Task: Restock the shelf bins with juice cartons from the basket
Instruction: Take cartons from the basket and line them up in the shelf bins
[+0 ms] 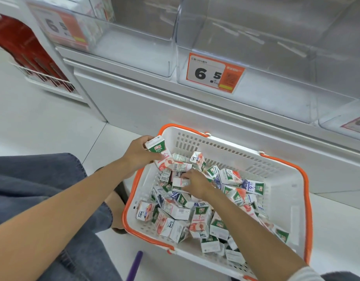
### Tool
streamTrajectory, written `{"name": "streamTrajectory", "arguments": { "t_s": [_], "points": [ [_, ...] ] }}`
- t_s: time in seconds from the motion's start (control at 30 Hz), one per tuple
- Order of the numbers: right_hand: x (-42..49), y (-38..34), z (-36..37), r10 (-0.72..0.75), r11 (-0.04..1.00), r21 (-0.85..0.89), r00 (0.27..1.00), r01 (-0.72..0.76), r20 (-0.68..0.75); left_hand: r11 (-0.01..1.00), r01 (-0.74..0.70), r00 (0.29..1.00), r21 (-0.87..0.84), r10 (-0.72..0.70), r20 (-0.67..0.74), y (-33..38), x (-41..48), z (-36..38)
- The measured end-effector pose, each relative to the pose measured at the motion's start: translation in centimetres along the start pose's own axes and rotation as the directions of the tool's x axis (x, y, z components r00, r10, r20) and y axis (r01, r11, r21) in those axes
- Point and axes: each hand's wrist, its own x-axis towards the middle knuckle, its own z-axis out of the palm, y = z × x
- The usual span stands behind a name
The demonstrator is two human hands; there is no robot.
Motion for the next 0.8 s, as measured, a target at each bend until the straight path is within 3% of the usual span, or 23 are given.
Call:
{"name": "streamTrajectory", "arguments": {
  "t_s": [0.1,0.2,0.37,0.47,0.67,0.8],
  "points": [
    [-1.9,-0.1,-2.6,0.056,0.942,0.335,0.99,-0.009,-0.131,0.99,0.033,0.999,-0.134,-0.028,0.04,0.4,0.0,0.0],
    [-3.7,-1.6,-7.3,0.025,0.85,0.514,0.965,0.116,-0.26,0.975,0.054,0.997,-0.216,-0.039,0.072,1.0,0.0,-0.1],
    [-5.5,-5.4,-13.0,-0.088,0.867,0.428,0.924,0.255,-0.371,0.929,0.02,0.999,-0.369,-0.031,-0.023,2.9,-0.1,-1.2],
    [-6.4,-7.8,-14.9,-0.125,0.79,0.509,0.902,0.342,-0.413,0.922,0.001,0.998,-0.387,-0.026,-0.06,3.7,-0.4,-2.3],
    [-6.4,-13.8,-15.7,-0.164,0.611,0.695,0.919,0.379,-0.358,0.873,0.065,0.975,-0.483,0.048,0.218,6.1,-2.7,-3.6],
    [-6.2,-16.5,-17.0,-0.198,0.667,0.623,0.903,0.409,-0.381,0.895,-0.067,0.972,-0.441,0.158,0.172,7.8,-3.7,-5.0]
  ]
}}
